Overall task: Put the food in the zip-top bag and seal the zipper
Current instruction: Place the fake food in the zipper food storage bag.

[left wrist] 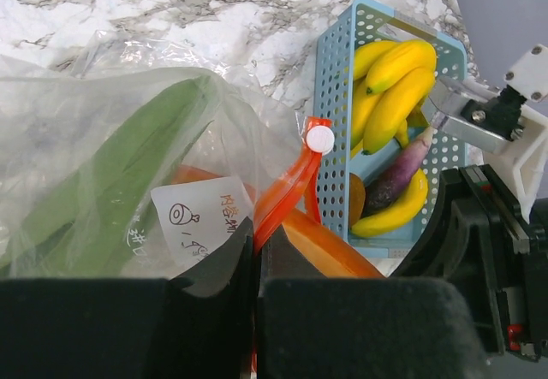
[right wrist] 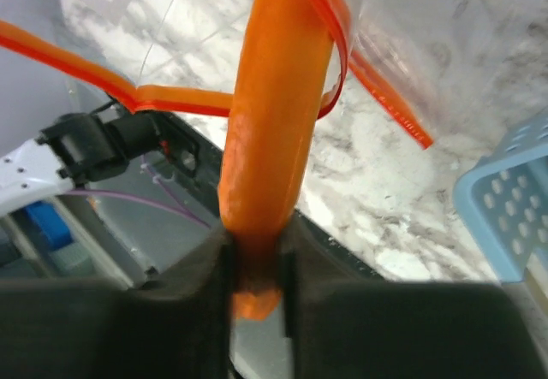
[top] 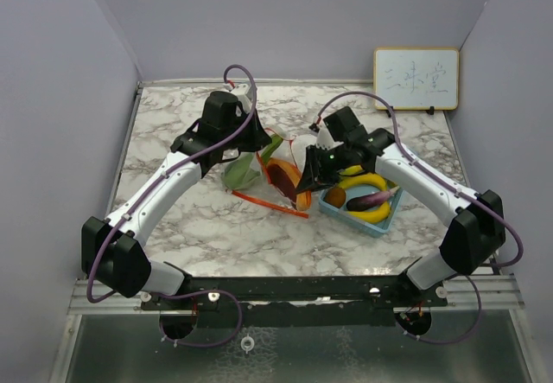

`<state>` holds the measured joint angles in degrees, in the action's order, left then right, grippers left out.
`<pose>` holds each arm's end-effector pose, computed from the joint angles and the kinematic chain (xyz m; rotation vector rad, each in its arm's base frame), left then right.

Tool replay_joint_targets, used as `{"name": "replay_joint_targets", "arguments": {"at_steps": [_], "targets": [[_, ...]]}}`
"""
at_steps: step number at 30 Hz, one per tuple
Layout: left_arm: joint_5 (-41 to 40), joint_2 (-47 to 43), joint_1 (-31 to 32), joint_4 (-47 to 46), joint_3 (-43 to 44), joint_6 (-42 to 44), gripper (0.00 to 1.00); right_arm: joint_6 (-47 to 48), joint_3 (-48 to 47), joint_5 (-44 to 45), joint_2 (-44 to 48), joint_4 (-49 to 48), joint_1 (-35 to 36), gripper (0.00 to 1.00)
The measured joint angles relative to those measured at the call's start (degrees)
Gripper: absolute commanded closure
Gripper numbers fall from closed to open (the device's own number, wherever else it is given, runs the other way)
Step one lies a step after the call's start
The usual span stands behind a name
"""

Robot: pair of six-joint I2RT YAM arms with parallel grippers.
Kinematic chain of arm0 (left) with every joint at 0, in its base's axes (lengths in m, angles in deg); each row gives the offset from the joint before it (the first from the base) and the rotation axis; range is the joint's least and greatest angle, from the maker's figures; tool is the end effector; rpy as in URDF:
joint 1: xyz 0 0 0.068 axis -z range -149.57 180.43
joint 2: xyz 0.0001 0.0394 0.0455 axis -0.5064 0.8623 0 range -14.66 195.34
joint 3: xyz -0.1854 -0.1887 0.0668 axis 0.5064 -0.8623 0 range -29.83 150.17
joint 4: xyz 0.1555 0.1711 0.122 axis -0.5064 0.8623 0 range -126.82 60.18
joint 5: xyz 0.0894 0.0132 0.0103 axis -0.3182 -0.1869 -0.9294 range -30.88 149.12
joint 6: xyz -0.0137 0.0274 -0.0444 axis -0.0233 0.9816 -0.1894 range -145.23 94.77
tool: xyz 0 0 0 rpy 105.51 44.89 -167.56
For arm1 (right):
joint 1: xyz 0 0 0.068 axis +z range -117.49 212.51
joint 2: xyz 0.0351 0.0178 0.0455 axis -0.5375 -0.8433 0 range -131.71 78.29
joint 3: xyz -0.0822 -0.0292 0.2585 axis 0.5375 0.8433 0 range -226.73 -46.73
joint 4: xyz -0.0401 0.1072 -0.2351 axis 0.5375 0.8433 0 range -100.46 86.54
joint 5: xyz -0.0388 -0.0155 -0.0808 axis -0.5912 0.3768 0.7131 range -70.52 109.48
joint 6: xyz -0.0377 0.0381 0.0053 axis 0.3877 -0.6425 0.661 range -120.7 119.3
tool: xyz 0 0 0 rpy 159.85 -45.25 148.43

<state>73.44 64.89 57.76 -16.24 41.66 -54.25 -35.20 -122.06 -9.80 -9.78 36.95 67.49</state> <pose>0.2788 -0.1540 0.3461 0.1294 2.1653 -0.8455 0.2487 0.1952 0.2908 -0.2082 2.8196 1.0338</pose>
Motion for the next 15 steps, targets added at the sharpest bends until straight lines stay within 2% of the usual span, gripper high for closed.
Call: {"name": "replay_joint_targets", "arguments": {"at_steps": [4,9,15], "targets": [[0.0,0.0,0.0,-0.7,-0.2,0.0,1.00,-0.8,-0.4,1.9,0.0,0.1,0.0,0.98],[0.5,0.0,0.0,-1.2,-1.6,0.6,1.00,0.4,-7.8,4.0,-0.3,4.4,0.0,0.98],[1.3,-0.2,0.0,-0.3,-1.8,4.0,1.00,5.0,-16.3,-0.5,-1.2,7.1,0.0,0.98]]}}
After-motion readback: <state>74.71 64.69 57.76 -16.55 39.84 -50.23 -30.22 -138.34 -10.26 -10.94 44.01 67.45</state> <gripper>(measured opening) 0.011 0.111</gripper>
